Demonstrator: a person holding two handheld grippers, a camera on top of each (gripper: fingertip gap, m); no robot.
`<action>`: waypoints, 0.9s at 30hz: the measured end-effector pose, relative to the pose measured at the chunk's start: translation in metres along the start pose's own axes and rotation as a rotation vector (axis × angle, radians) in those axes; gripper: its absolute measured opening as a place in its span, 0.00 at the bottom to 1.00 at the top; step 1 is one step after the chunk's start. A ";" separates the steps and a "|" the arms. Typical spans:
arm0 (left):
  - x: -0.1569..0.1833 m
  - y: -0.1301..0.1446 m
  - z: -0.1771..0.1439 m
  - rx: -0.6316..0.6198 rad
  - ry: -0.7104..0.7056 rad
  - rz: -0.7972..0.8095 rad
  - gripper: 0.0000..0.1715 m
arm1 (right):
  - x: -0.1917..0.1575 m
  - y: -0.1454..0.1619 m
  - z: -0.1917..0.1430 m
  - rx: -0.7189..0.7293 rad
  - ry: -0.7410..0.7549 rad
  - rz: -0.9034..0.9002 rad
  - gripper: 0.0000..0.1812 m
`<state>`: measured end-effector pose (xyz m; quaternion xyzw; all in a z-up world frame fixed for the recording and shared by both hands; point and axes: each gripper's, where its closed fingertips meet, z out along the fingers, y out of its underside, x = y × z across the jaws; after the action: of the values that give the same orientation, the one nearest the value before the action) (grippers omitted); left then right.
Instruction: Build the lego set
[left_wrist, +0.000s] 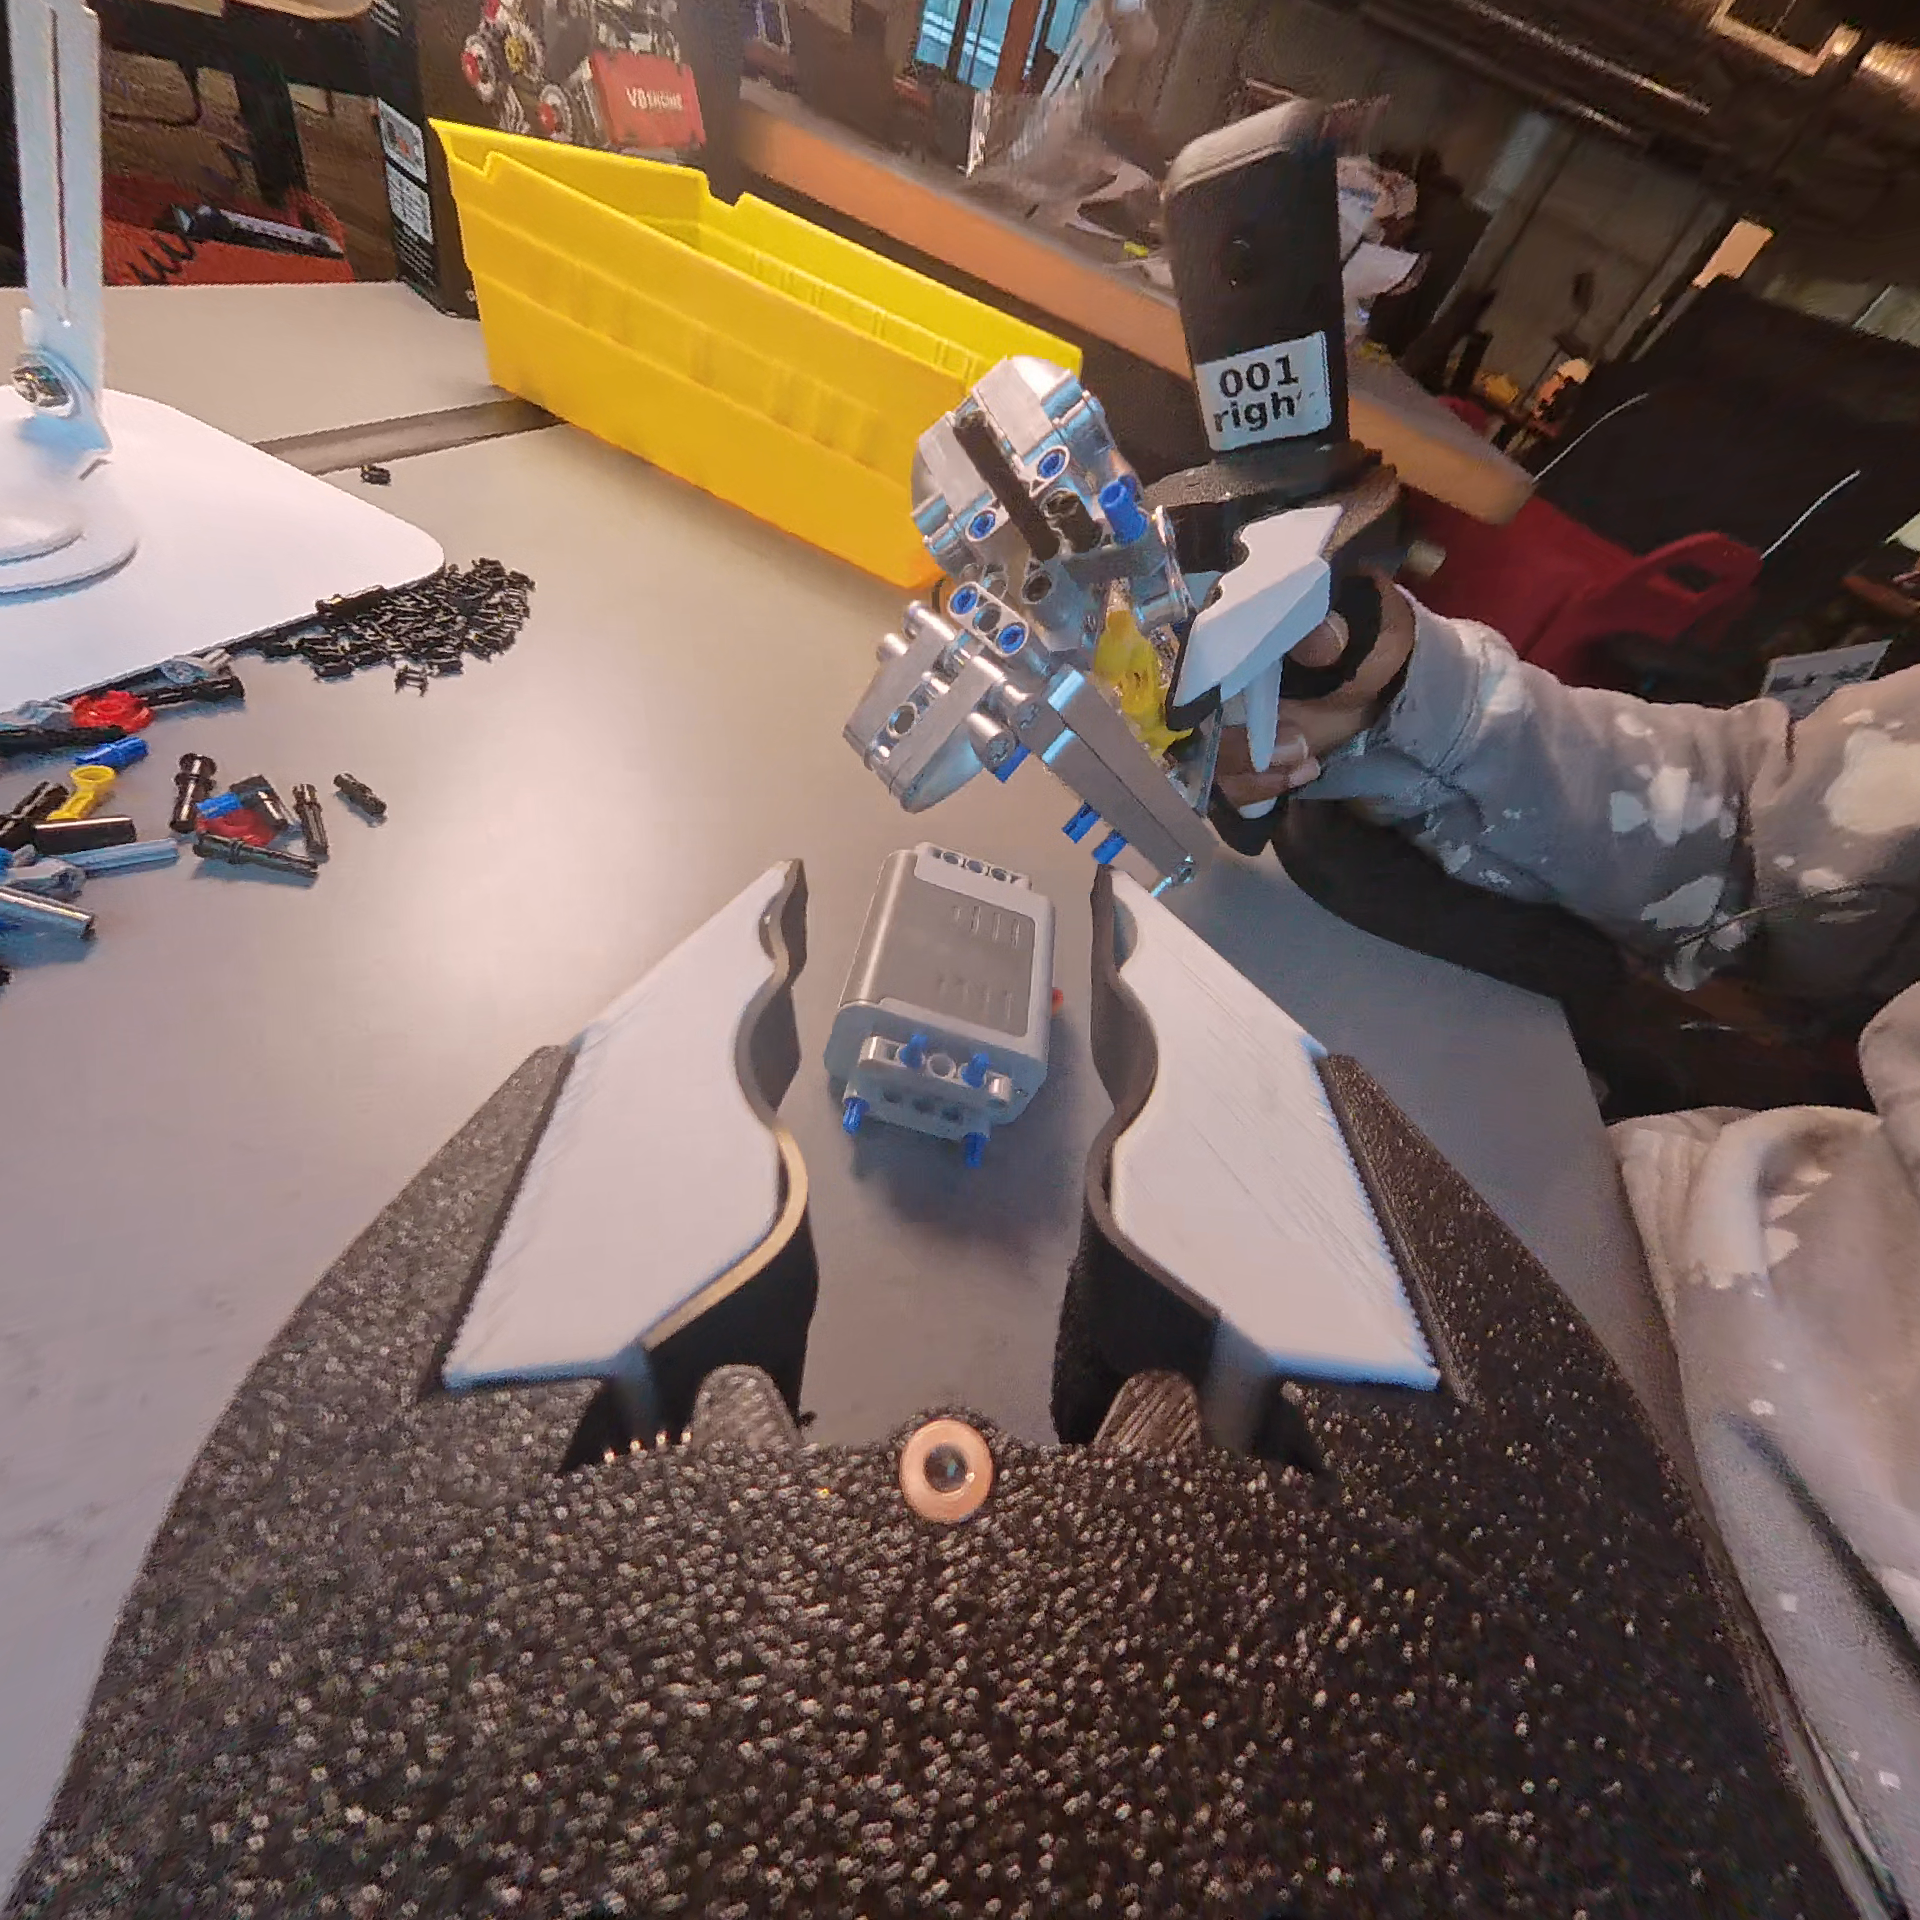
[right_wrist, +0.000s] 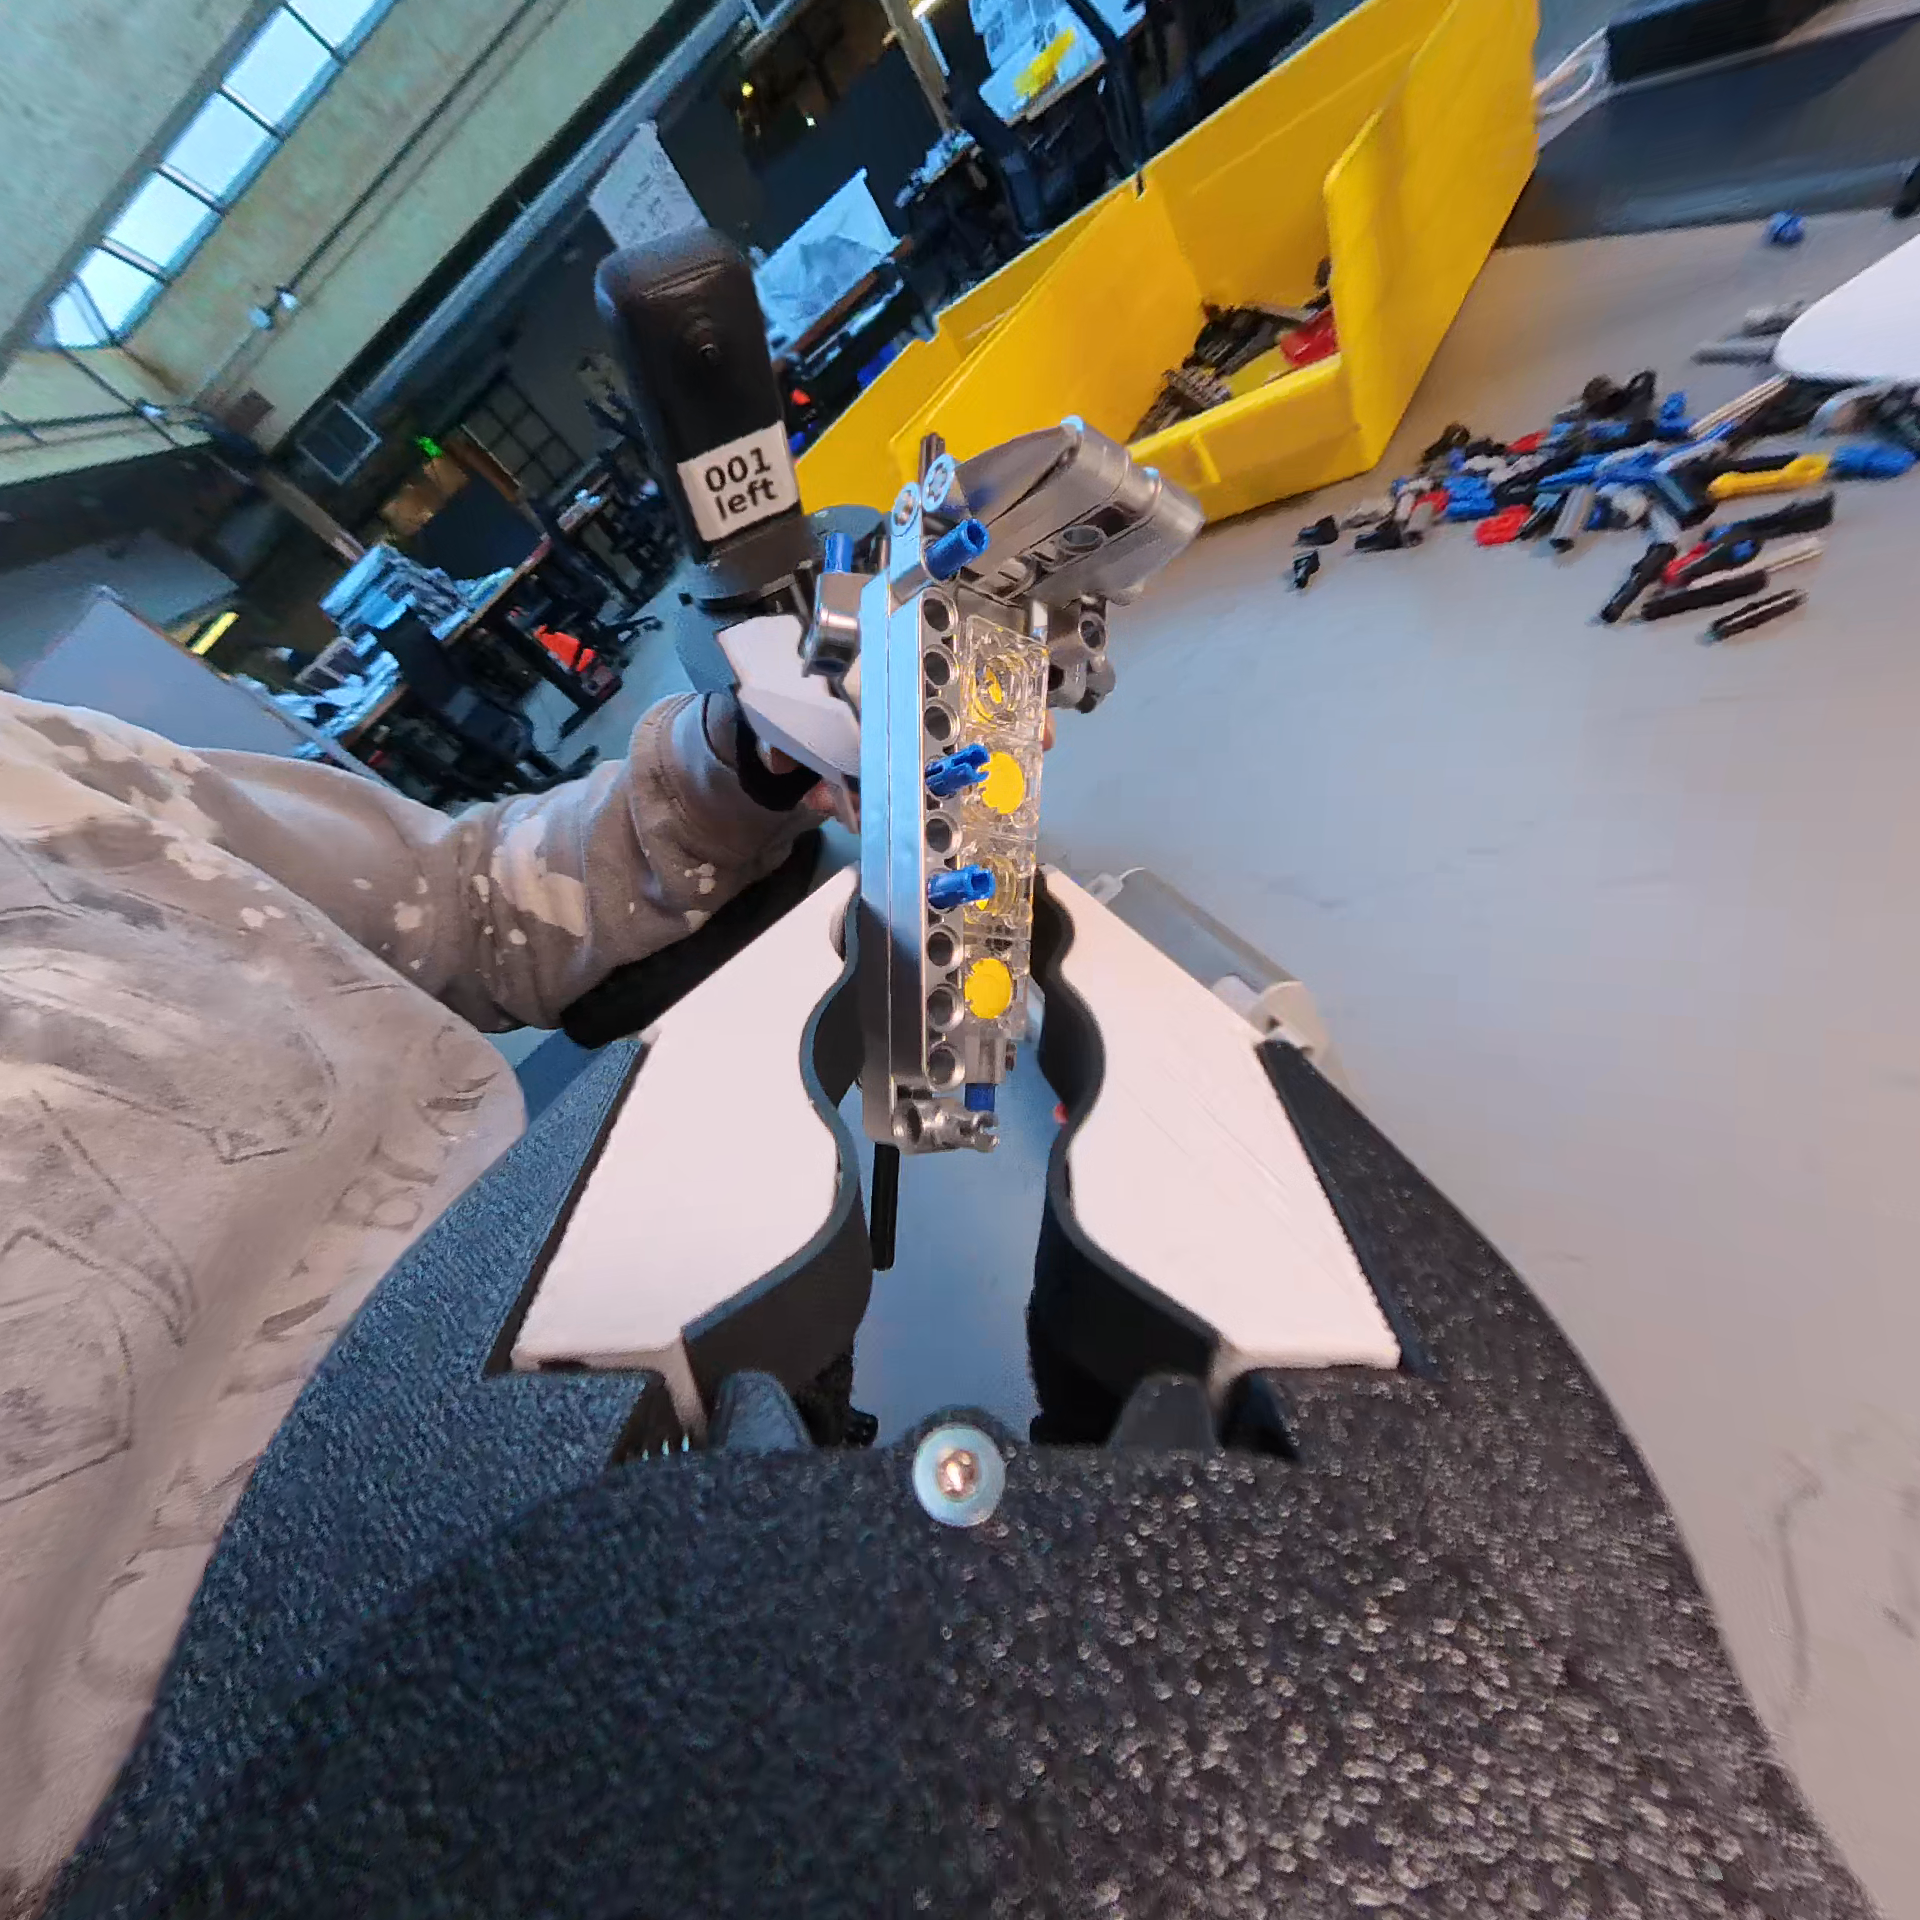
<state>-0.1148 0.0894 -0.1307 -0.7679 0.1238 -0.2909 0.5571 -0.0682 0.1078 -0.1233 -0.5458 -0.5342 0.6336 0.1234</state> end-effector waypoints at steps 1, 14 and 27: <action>0.002 0.001 0.001 -0.008 0.006 0.008 0.31 | -0.003 0.003 0.002 -0.004 -0.025 0.024 0.15; 0.043 0.053 -0.038 -0.345 0.289 0.153 0.28 | -0.050 0.072 0.027 -0.339 -0.313 0.282 0.14; 0.069 0.065 -0.030 -0.403 0.364 0.208 0.41 | -0.021 0.095 0.019 -0.528 -0.039 -0.010 0.25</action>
<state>-0.0688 0.0081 -0.1636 -0.7816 0.3551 -0.3346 0.3887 -0.0356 0.0442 -0.1916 -0.5440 -0.6862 0.4819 -0.0305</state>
